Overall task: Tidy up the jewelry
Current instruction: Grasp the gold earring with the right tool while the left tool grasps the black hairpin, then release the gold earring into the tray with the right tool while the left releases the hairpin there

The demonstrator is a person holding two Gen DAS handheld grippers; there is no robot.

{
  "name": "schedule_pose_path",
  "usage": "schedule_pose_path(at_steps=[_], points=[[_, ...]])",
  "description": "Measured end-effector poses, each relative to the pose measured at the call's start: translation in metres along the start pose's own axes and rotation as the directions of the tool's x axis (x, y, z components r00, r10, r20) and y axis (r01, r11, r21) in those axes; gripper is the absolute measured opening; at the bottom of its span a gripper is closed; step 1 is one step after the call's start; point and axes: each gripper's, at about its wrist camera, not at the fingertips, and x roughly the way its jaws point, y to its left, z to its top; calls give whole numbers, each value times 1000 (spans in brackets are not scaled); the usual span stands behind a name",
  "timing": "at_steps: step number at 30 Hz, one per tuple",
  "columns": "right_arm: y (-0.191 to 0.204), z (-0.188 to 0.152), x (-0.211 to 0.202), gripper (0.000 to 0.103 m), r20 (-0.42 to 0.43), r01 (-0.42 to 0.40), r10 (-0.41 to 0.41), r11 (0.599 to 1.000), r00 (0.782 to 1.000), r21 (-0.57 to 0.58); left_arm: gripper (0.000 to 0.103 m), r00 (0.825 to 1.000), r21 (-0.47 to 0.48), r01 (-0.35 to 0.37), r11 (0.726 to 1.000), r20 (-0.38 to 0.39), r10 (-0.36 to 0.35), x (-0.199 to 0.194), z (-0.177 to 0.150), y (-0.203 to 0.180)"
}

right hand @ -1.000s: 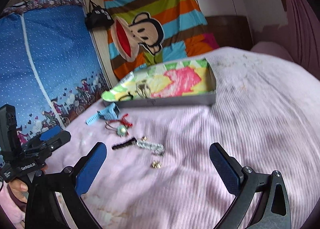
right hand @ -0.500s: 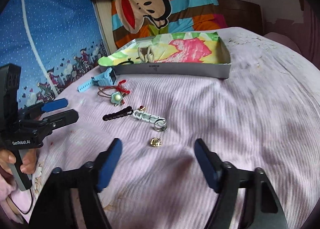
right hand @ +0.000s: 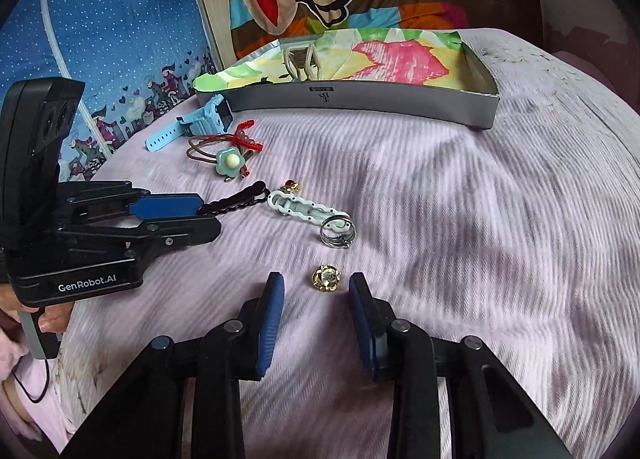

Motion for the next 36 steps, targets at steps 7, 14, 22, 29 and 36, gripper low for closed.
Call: schedule_pose_path(at_steps=[7,14,22,29,36], points=[[-3,4,7,13,-21,-12,12,1000,1000,29,21,999,11,-17,1000,-39,17,18,6,1],[0,2,5,13,4,-28,27,999,1000,19,12,999,7,-22,1000,-43,22,20,5,2],[9,3,-8,13,85,-36,37,999,996,-17,9,999,-22,-22,1000,23,22,0,-3,-7],[21,3,-20,13,165,19,-4,996,986,-87,9,992,-57,-20,998,122,27,-20,-7,-3],[27,17,-24,13,220,55,-24,989,975,-136,9,977,-71,-30,997,209,44,-40,-7,-6]])
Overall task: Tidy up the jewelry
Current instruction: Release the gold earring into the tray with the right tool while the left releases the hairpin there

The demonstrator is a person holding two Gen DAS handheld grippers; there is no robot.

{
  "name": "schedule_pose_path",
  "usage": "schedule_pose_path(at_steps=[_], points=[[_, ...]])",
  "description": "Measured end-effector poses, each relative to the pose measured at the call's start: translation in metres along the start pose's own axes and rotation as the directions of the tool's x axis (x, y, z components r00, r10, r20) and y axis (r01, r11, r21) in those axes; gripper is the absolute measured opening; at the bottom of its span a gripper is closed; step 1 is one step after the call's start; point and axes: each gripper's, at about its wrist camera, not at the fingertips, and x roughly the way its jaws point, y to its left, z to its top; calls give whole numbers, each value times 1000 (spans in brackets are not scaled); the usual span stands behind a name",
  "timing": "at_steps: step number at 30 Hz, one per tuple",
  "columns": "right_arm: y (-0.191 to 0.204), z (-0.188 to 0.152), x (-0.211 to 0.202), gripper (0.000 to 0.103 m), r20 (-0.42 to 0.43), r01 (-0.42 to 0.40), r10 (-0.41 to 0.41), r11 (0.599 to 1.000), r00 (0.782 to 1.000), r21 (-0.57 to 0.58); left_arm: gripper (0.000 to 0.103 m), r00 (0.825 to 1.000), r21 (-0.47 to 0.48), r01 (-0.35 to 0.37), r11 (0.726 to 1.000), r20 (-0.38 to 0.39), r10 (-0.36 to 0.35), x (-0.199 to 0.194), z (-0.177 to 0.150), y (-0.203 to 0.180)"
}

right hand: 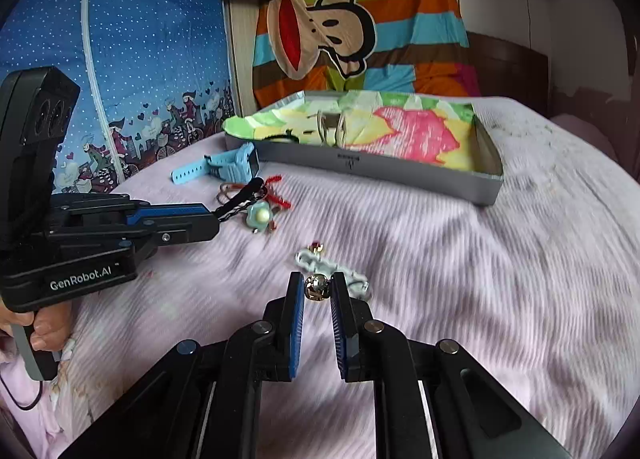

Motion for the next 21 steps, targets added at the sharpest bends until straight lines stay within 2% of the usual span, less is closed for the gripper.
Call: schedule_pose_path(at_steps=[5,8,14,17,18,21], points=[[-16,29,10,13,66,24,-27,999,997,34,9,997,-65,-44,997,64,48,-6,21,13],[-24,43,21,13,86,27,-33,997,996,66,9,996,-123,-45,991,73,54,-3,38,27],[-42,79,53,13,126,46,-60,993,990,112,9,987,-129,-99,987,111,113,8,72,43],[-54,92,71,13,121,31,-51,987,991,156,8,985,-172,-106,979,114,127,23,90,58],[-57,95,77,13,116,34,-53,986,992,161,2,985,-180,-110,977,110,132,27,94,64],[-66,97,92,13,100,15,-35,981,994,192,2,985,-195,-128,973,90,148,45,108,76]])
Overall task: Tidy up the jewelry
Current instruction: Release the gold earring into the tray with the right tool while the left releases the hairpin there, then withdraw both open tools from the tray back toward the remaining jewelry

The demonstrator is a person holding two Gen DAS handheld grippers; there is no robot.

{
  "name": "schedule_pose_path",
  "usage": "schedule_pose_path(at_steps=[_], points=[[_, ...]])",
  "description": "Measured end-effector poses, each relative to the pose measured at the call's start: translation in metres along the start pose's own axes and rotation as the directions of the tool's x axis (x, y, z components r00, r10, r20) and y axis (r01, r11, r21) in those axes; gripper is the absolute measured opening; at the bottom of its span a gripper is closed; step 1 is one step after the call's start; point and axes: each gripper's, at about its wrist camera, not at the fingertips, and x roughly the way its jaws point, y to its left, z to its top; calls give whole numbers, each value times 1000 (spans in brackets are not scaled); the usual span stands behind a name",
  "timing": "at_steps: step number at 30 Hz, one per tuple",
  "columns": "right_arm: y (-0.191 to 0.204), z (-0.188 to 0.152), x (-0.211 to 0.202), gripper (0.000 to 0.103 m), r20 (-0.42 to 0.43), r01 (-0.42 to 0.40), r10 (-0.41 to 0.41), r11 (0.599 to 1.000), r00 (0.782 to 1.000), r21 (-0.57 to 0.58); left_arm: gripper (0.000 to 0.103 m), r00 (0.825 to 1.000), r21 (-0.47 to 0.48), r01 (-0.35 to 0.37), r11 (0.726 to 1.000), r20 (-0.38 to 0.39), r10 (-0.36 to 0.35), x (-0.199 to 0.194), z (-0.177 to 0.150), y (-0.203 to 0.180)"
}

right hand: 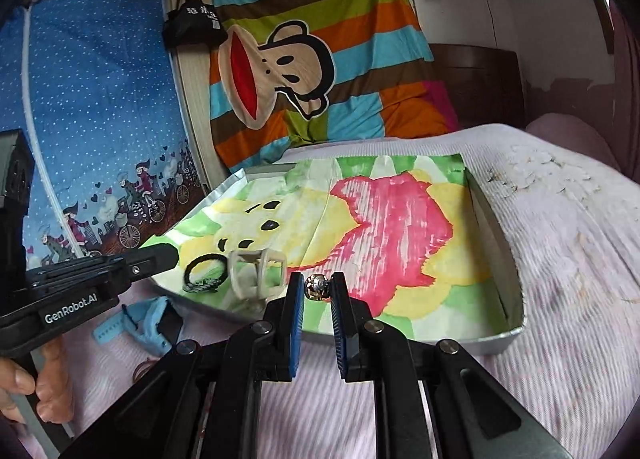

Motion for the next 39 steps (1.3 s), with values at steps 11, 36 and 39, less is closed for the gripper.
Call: schedule_pose_path(at_steps=[11,36,39], points=[[-15,-9,27,13,-86,-37,40,999,996,39,2,997,-78,7,997,-77,-13,39,-1,33],[16,4,-93,91,164,76,-73,997,984,-14,52,998,-123,-2,992,63,9,-58,-7,29],[19,1,-103,103,165,83,-78,996,983,-20,67,993,-115,3,993,121,11,-83,-12,23]])
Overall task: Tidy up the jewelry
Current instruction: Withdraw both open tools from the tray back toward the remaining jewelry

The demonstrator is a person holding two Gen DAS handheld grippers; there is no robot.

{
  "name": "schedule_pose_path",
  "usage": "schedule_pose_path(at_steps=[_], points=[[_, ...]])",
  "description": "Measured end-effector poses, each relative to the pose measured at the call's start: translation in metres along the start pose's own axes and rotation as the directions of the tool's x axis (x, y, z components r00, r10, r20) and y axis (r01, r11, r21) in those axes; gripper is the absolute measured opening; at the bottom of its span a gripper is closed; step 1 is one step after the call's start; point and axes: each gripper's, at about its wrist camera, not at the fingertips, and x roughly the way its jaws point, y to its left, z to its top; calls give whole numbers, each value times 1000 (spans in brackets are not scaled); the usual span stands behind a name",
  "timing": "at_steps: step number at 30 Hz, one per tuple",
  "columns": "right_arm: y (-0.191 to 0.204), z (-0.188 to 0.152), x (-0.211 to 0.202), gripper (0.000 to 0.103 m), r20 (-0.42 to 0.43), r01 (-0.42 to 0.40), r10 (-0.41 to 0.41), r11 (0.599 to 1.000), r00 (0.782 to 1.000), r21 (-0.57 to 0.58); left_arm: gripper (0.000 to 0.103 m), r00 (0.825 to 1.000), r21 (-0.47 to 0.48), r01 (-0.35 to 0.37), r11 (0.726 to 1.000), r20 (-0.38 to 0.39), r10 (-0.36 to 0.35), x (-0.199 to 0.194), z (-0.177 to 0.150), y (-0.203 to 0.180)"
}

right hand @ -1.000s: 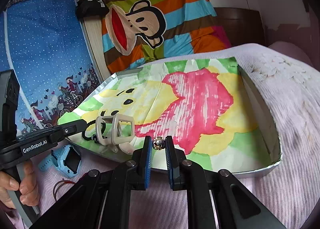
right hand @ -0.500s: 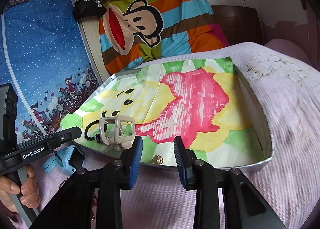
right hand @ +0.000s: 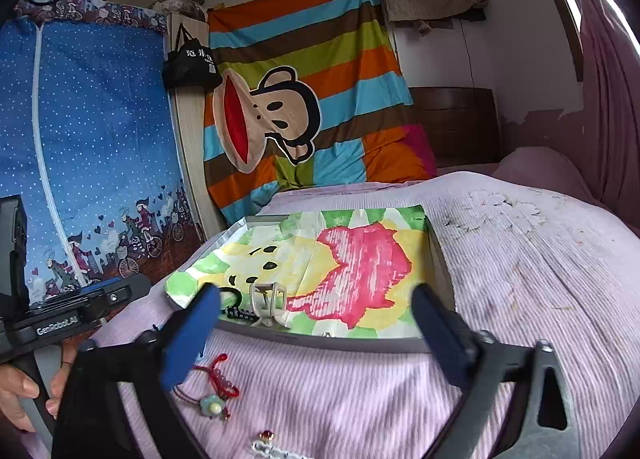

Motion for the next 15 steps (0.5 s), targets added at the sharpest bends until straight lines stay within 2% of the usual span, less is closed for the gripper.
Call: schedule_pose_path(at_steps=[4,6,8,15], points=[[1,-7,-13,103,-15,-5,5,1000,1000,-21,74,999,10,7,1000,31,-7,-24,-8,-6],[2,-12,-22,103,-9,2,-2,999,1000,-35,86,999,6,10,1000,46,-10,-36,-15,-7],[4,-17,-30,103,1,5,-5,999,1000,-53,94,998,3,2,1000,67,-3,-47,-22,-7],[13,-36,-53,103,54,27,-21,994,998,-106,97,990,63,-55,997,131,46,-78,-44,-11]])
